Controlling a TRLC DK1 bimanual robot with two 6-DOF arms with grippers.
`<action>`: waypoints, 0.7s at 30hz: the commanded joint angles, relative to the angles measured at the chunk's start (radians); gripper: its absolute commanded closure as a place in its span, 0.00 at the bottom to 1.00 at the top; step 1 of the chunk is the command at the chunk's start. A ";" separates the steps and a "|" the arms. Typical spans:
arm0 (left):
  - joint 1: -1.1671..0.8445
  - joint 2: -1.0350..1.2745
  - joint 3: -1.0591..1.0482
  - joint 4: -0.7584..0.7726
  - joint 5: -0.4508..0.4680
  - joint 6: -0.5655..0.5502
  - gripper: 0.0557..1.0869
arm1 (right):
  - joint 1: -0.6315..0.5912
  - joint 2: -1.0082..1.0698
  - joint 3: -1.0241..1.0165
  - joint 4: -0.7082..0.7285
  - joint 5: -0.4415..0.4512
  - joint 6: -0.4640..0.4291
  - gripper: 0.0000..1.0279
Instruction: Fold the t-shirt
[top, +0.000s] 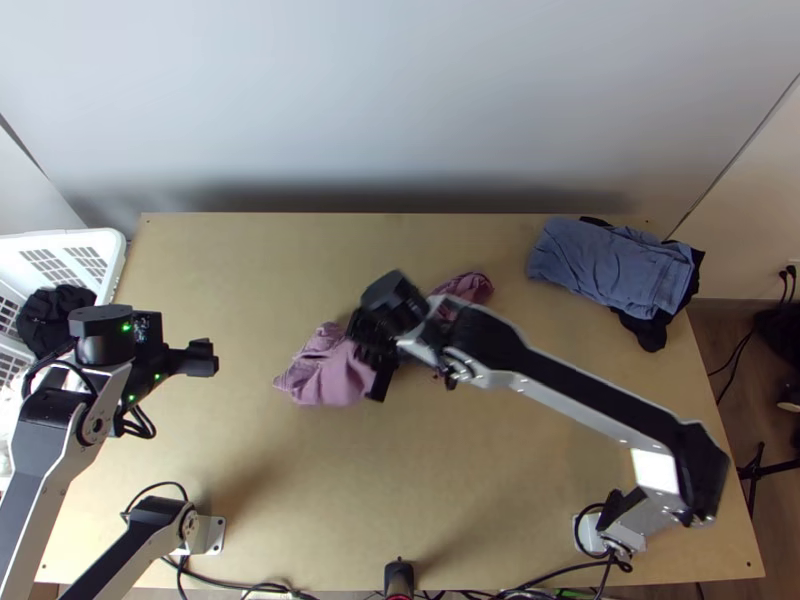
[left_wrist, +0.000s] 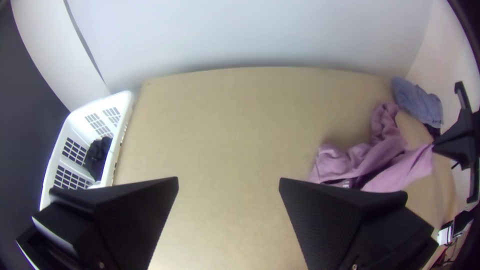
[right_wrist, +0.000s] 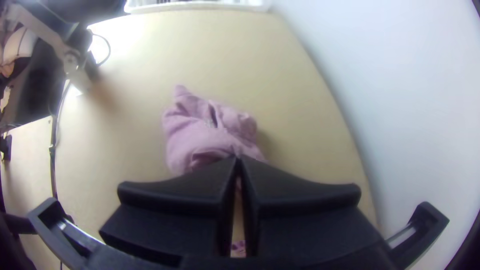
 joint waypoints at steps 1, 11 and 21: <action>-0.013 0.001 -0.011 0.001 0.001 -0.001 0.05 | -0.050 -0.080 0.124 -0.079 0.053 -0.036 0.97; -0.023 -0.013 -0.043 -0.001 0.001 0.007 0.05 | -0.077 -0.064 0.468 -0.214 0.126 -0.063 0.97; -0.058 -0.004 -0.063 0.022 -0.001 0.007 0.05 | -0.014 -0.054 0.680 -0.159 0.255 -0.194 0.97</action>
